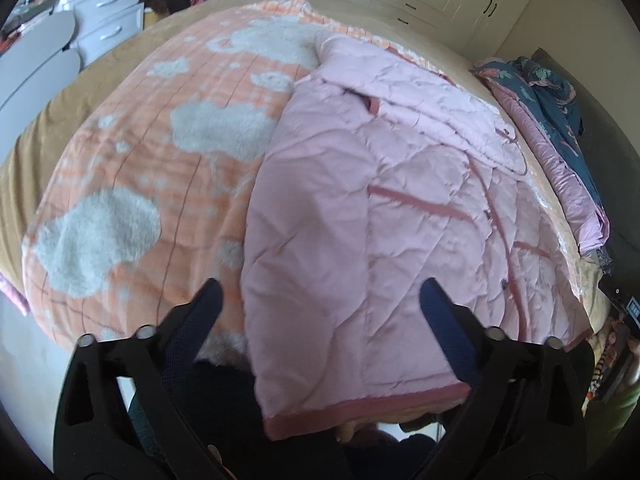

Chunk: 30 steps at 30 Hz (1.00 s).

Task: Fold large clothes
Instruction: 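Grasp the ribbed jacket hem with both tools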

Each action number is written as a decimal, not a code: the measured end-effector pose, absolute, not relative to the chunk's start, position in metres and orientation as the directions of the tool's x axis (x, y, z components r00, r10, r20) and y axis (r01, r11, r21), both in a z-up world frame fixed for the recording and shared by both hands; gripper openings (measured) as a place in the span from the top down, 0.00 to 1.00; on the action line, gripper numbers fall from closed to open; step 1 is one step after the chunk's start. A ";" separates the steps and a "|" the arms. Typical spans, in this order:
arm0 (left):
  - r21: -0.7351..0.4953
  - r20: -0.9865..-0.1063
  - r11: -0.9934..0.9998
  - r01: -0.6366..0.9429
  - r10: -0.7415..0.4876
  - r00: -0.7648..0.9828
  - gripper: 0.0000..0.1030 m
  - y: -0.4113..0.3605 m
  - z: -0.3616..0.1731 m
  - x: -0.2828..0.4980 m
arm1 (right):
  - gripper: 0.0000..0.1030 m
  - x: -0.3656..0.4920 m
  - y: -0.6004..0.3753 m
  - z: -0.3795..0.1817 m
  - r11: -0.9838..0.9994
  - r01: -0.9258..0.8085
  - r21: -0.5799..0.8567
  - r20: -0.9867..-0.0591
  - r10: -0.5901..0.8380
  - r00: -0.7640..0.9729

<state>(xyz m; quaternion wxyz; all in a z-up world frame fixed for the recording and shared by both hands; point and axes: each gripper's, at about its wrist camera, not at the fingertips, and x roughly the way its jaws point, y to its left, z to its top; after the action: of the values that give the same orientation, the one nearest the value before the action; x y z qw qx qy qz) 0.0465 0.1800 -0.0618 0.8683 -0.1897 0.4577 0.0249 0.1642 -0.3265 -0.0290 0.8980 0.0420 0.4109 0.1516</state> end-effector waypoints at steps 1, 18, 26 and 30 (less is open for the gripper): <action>-0.315 -0.807 0.924 -0.216 -0.141 0.573 0.27 0.181 -0.065 0.045 | 0.04 0.164 -0.328 -0.030 0.951 -0.235 0.200 -0.727 0.305 0.615; -0.326 -0.843 0.931 -0.161 -0.210 0.494 0.57 0.167 -0.094 0.043 | 0.04 0.160 -0.362 -0.063 0.949 -0.230 0.214 -0.825 0.302 0.478; -0.323 -0.856 0.930 -0.172 -0.210 0.472 0.43 0.168 -0.104 0.053 | 0.04 0.171 -0.376 -0.090 0.908 -0.206 0.364 -0.873 0.410 0.264; -0.334 -0.855 0.928 -0.165 -0.225 0.467 0.37 0.168 -0.105 0.053 | 0.05 0.179 -0.373 -0.104 0.875 -0.201 0.440 -0.869 0.471 0.151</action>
<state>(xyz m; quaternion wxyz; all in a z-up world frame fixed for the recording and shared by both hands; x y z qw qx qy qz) 0.0528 0.1678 -0.1050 0.8355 -0.1888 0.5157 -0.0180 0.1785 -0.3729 -0.1041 0.7506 0.1106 0.6118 0.2238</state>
